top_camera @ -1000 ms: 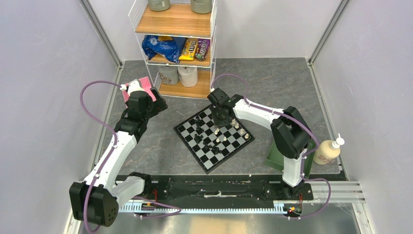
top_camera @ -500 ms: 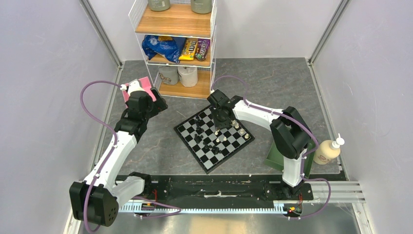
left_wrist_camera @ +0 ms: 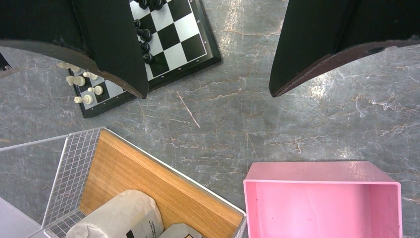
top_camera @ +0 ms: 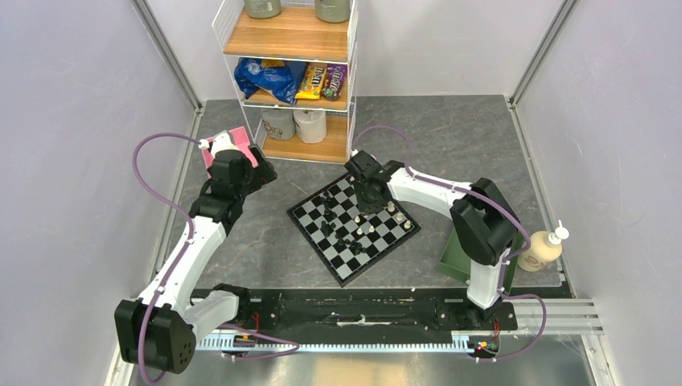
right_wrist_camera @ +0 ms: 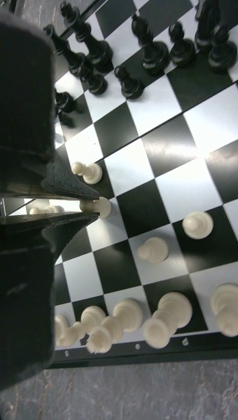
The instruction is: Set up the chess pieces on the board
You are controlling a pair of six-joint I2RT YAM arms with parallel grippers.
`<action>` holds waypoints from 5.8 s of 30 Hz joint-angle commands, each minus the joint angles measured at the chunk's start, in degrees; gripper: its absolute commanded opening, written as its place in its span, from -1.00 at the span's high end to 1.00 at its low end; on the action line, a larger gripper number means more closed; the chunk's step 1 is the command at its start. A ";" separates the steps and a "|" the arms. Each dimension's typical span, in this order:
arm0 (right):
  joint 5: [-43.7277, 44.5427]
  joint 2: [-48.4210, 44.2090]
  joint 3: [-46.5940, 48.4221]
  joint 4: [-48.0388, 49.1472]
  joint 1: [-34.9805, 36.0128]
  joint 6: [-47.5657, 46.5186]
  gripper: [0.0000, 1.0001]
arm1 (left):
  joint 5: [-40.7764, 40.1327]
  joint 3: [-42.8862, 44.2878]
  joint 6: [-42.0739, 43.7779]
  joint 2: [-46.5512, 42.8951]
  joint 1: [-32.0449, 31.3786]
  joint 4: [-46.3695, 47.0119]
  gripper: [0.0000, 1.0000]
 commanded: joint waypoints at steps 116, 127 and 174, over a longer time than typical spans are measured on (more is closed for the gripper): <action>3.91 -7.46 -9.53 3.42 -4.71 -0.50 0.60 | 0.93 -0.18 -0.22 -0.32 0.42 2.32 -0.97; 2.46 -9.68 -8.46 2.58 -4.73 -1.16 0.38 | 0.93 0.34 -0.05 -0.22 0.42 2.31 -0.98; -1.89 -5.50 -5.23 2.51 6.02 1.85 0.33 | 0.62 -0.62 -0.15 -0.80 0.44 2.13 -0.97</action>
